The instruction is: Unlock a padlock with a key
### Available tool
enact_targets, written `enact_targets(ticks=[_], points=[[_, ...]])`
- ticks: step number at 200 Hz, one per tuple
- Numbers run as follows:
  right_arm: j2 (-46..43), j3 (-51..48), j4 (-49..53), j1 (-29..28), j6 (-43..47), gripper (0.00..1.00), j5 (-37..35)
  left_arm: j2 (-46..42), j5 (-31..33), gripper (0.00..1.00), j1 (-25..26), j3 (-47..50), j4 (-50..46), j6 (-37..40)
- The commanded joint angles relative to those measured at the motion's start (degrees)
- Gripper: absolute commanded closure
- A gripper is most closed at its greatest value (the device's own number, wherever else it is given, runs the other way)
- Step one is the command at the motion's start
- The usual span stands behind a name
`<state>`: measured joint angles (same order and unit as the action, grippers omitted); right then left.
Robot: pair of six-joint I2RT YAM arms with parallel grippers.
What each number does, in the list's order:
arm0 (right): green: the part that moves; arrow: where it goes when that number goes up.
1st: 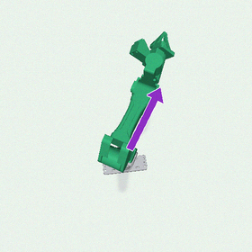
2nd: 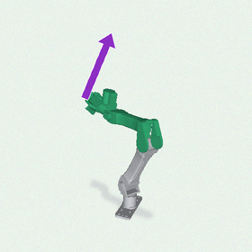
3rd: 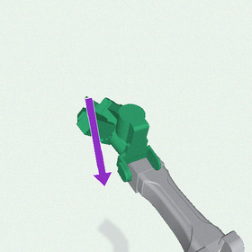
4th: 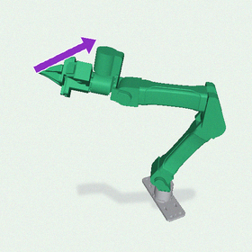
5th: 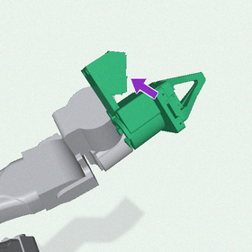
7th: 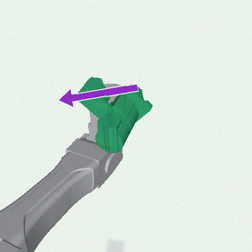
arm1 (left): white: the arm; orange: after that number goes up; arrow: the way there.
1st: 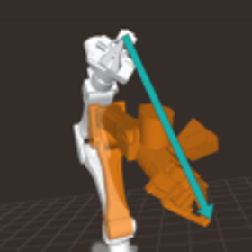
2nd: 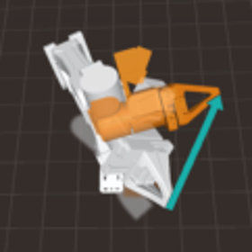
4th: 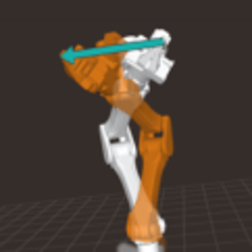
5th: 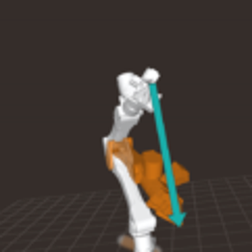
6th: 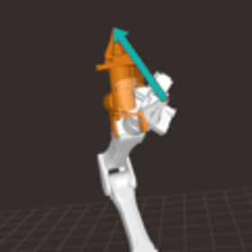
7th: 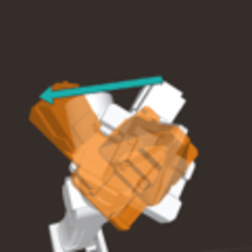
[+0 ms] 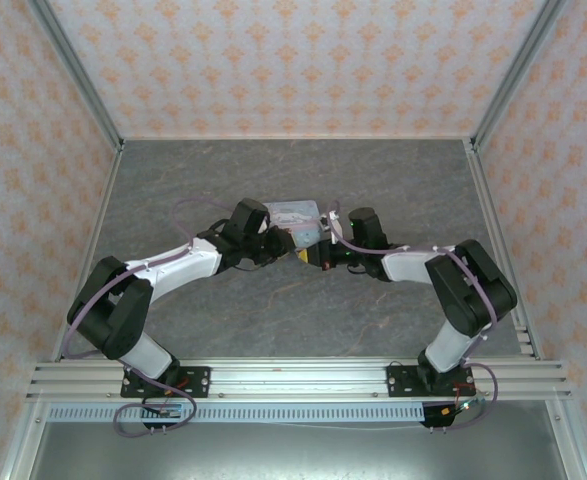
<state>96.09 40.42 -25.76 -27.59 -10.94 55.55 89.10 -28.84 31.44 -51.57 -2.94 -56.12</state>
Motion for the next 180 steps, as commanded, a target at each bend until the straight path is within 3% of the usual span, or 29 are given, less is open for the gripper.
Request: enact_targets(ticks=[1, 72, 180], points=[[0.4, 4.5, -12.5, -0.5, -3.0, 1.00, -1.4, 0.0, -9.1, 0.95, 3.0, 0.4, 3.3, -0.5], [1.1, 5.4, -13.7, -1.0, -4.2, 1.00, -2.0, 2.0, -9.5, 0.95, 4.0, -0.6, 4.4, -0.9], [-4.2, 3.3, -8.5, 1.8, -0.8, 1.00, -2.5, 2.2, -6.1, 0.95, 4.0, -2.4, -4.1, 5.4]])
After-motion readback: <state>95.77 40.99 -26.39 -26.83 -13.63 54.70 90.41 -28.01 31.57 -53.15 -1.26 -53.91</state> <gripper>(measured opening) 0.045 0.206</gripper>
